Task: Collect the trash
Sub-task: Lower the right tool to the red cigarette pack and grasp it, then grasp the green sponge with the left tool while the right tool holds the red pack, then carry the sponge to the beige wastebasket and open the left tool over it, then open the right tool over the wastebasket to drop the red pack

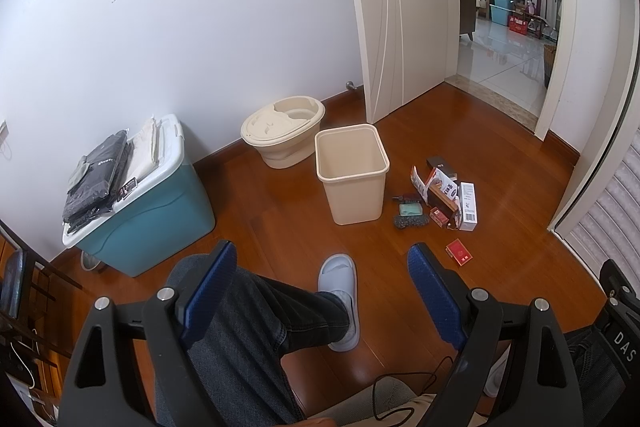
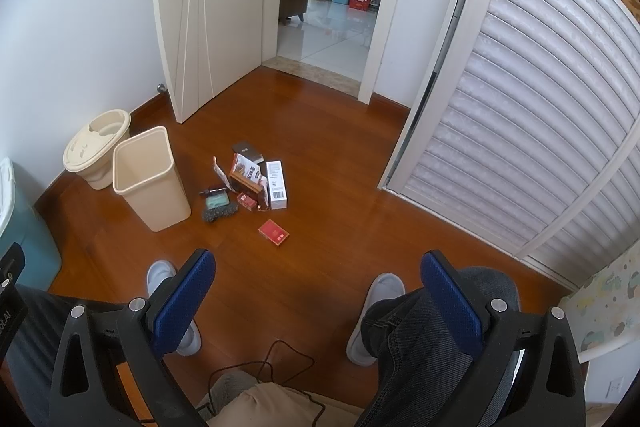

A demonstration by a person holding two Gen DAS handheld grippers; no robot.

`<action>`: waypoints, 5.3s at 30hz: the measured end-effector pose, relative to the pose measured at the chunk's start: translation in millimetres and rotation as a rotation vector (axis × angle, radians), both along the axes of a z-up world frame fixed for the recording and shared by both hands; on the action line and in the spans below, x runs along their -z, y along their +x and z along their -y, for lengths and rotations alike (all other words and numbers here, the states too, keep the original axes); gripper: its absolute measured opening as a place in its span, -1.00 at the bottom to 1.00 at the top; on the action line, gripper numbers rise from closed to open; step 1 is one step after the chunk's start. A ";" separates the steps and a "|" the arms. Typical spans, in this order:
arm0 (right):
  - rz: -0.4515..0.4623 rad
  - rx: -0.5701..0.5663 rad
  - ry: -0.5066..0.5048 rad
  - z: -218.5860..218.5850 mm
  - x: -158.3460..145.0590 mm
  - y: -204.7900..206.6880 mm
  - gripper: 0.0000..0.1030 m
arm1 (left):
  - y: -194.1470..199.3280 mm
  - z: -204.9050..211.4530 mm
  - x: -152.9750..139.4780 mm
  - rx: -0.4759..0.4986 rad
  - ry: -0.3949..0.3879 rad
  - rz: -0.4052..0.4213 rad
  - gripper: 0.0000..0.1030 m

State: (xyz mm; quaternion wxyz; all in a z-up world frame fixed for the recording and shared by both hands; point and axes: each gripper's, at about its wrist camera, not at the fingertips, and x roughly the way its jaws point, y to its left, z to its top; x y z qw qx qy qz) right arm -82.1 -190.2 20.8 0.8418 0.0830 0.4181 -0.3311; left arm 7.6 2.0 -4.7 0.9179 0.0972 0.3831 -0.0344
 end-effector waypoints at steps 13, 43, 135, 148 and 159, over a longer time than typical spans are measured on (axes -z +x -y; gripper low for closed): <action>0.025 -0.058 0.028 7.5 3.0 12.2 0.99 | 21.5 10.2 4.7 0.067 0.013 -0.016 0.71; -0.421 -0.720 0.402 216.2 509.1 322.8 0.99 | 282.1 183.7 318.6 -0.001 0.160 -0.211 0.71; -0.055 -0.808 0.068 166.4 289.5 336.7 0.16 | 509.7 130.8 332.4 -0.084 0.044 -0.261 0.59; -0.016 -0.844 0.111 94.9 243.0 426.5 0.16 | 505.0 81.1 296.8 -0.004 0.032 -0.295 0.68; -0.033 -0.854 0.287 -31.1 307.2 573.9 0.16 | 481.6 -9.5 242.3 -0.151 -0.071 -0.237 0.68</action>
